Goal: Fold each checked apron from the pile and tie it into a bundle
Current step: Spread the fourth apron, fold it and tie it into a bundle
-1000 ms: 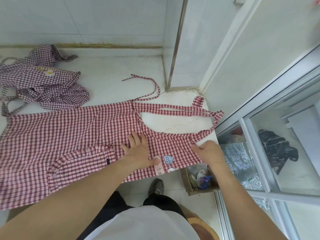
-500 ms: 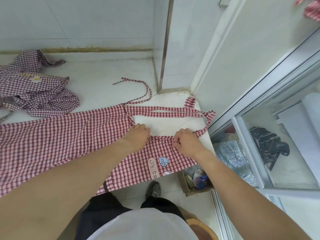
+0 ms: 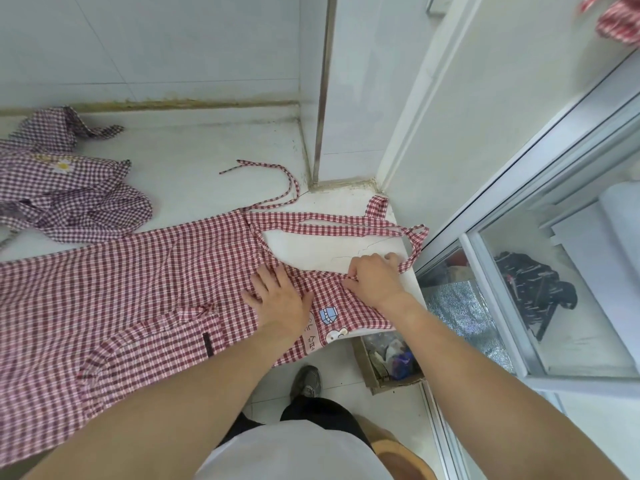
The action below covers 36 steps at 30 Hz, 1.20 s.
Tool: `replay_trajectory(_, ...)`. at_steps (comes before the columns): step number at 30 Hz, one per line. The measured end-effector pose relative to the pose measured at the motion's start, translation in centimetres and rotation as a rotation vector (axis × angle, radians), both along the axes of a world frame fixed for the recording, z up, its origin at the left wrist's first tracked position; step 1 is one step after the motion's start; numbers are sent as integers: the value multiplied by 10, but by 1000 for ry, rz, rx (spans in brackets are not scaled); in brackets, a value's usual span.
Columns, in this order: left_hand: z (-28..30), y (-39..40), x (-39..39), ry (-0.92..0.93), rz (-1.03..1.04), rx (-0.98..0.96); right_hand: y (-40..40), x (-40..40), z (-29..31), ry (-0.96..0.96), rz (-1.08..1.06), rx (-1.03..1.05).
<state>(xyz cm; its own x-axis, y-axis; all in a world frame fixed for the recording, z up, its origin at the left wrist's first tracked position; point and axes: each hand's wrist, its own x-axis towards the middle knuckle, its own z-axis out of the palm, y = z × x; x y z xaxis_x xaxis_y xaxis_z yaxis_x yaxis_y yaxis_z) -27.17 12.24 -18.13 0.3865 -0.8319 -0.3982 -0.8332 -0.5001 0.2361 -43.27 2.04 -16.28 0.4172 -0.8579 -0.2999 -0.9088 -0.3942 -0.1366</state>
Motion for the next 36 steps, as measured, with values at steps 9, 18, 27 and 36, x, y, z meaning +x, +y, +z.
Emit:
replay_trajectory(9, -4, 2, 31, 55, -81, 187, -39, -76, 20, 6, 58, 276)
replay_trajectory(18, -14, 25, 50, -20, -195, 244, -55, -102, 40, -84, 26, -190)
replay_trajectory(27, -9, 26, 48, -29, -221, 275, -63, -54, 74, -866, -401, -542)
replay_trajectory(36, -6, 25, 49, 2, -208, 294, -85, -73, 67, -1204, -843, 589)
